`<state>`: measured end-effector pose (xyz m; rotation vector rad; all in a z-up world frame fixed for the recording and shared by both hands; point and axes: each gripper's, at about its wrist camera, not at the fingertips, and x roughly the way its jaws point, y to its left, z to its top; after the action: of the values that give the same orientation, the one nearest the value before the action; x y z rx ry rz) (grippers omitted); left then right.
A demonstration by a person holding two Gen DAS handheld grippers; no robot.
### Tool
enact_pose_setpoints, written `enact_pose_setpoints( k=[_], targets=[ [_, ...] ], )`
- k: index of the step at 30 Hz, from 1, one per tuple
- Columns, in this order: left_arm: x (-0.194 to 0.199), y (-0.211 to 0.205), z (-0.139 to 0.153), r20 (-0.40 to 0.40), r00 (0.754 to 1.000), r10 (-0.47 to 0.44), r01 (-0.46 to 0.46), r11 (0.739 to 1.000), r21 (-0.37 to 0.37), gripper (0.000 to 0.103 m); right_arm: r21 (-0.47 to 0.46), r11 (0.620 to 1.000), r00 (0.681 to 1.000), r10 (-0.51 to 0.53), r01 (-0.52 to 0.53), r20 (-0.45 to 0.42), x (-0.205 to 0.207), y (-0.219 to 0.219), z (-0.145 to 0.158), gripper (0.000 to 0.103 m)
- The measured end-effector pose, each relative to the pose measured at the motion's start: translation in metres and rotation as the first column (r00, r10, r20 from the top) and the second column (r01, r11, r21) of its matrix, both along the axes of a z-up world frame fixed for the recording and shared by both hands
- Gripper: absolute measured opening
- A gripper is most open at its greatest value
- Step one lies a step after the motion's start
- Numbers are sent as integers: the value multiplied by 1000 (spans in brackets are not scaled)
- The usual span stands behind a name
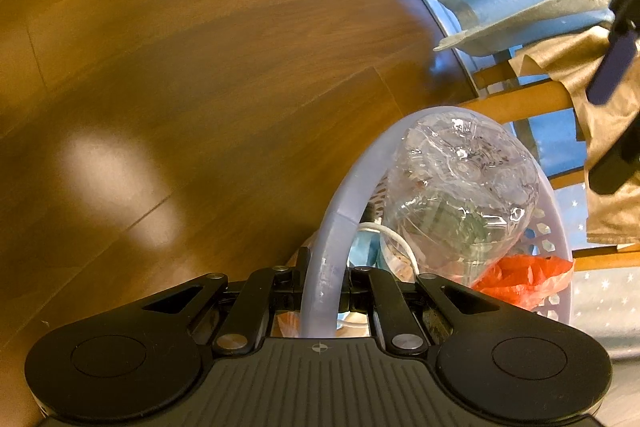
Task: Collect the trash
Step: 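Lower the lavender basket onto the floor with the right gripper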
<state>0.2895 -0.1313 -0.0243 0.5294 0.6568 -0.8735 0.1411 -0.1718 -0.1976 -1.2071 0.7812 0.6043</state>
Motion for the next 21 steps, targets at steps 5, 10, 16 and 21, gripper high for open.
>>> enact_pose_setpoints(
  k=[5, 10, 16, 21],
  targets=[
    [1, 12, 2, -15, 999, 41, -41, 999, 5, 68, 49, 998, 999, -29, 31, -36, 1, 1, 10, 5],
    [-3, 28, 8, -25, 996, 82, -81, 996, 21, 68, 124, 989, 992, -73, 85, -98, 1, 0, 26, 5],
    [-14, 47, 8, -65, 989, 136, -134, 990, 38, 69, 184, 977, 979, -76, 111, -190, -2, 7, 42, 5],
    [-26, 62, 7, -117, 976, 183, -180, 983, 39, 69, 193, 977, 971, -43, 90, -235, -14, 12, 49, 5]
  ],
)
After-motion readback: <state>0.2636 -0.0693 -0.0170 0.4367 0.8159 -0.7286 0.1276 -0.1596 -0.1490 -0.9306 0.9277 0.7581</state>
